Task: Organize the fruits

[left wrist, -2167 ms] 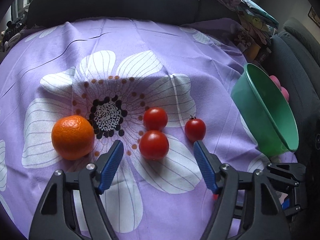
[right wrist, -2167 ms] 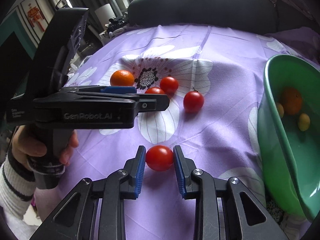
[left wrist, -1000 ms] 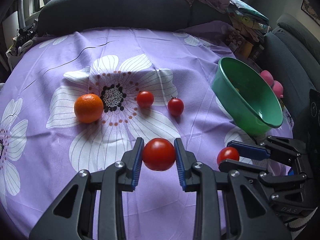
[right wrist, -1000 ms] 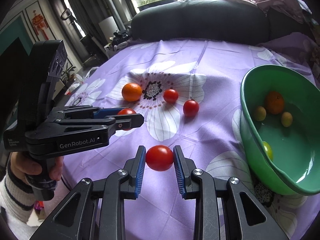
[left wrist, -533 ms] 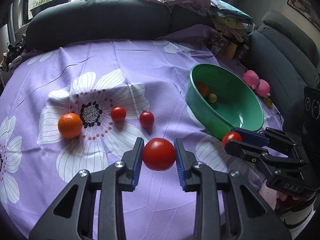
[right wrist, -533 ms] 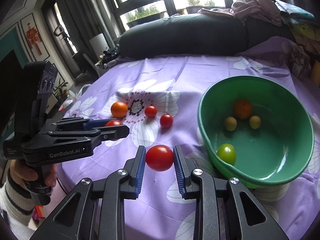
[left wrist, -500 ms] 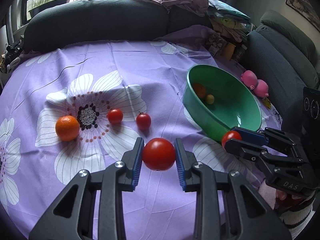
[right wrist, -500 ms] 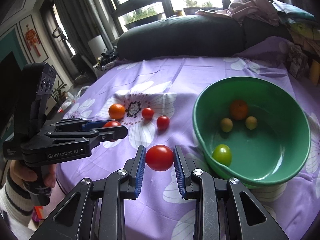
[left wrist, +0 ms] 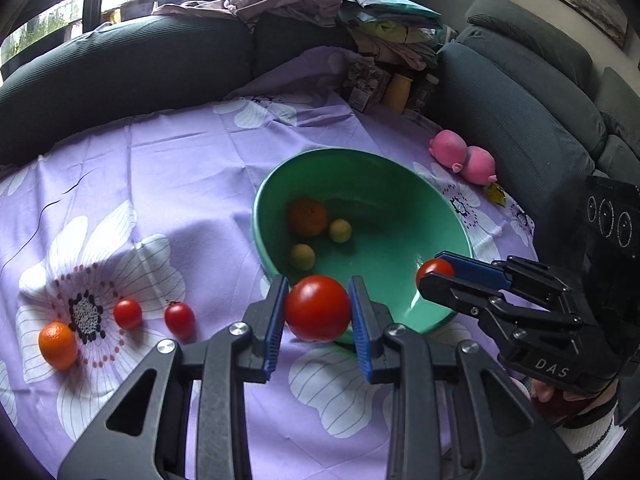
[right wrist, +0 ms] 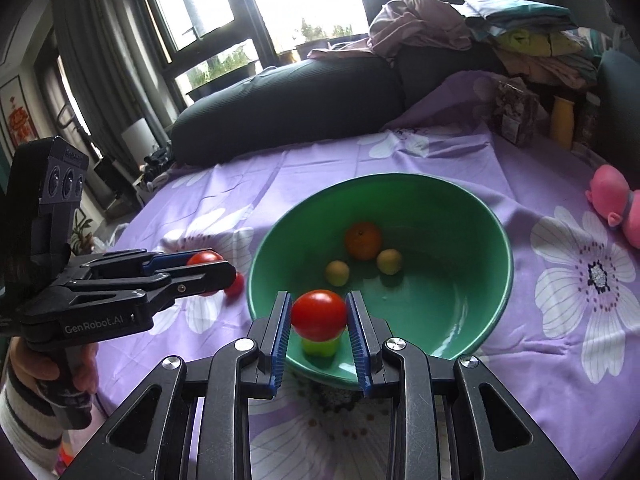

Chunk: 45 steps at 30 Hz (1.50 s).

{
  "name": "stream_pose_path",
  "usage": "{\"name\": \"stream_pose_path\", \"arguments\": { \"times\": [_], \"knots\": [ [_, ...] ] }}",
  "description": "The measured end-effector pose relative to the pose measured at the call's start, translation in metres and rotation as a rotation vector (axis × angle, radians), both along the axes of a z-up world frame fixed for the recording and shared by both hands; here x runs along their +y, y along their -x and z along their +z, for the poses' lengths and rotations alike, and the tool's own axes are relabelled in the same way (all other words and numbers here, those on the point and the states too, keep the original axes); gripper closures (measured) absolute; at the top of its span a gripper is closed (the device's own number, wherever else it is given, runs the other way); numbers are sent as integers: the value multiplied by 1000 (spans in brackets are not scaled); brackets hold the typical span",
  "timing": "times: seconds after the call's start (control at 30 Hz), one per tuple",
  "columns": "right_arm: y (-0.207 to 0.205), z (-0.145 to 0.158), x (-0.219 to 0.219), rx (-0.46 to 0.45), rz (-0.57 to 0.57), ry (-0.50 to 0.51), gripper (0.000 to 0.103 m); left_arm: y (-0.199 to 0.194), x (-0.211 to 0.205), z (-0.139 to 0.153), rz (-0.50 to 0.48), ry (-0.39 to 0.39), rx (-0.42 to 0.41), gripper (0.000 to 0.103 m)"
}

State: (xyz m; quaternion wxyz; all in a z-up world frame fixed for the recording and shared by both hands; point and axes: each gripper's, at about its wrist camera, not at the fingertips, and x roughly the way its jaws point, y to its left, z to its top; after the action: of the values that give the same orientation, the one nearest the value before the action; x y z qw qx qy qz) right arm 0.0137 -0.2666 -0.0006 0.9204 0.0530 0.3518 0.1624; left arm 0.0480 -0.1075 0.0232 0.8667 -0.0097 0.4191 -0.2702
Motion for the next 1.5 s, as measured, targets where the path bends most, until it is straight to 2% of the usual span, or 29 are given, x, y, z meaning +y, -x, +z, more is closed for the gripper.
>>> {"name": "stream_pose_path", "arguments": {
  "times": [0.2,0.47,0.6,0.7,0.83,1.03,1.23,1.5],
  "knots": [
    [-6,-7,-9,13,-13,10,73,-11,-23,-10,-33,-33,14,72],
    [-13,-11,-14,37,-25,9,73,-18,-28,-18,-33,-54,35,72],
    [-11,-10,-15,43,-35,10,73,-16,-27,-14,-26,-38,28,45],
    [-9,-10,-15,43,-33,6,73,-11,-23,-9,-14,-32,11,35],
    [-6,-9,-15,42,-34,10,73,-3,-12,-2,15,-26,-6,30],
    [0,-4,-12,33,-30,2,73,12,26,3,107,-18,-22,20],
    [6,1,1,27,7,5,73,30,82,-4,250,0,10,18],
    [16,2,38,28,112,23,73,58,144,-21,420,12,80,17]
  ]
}}
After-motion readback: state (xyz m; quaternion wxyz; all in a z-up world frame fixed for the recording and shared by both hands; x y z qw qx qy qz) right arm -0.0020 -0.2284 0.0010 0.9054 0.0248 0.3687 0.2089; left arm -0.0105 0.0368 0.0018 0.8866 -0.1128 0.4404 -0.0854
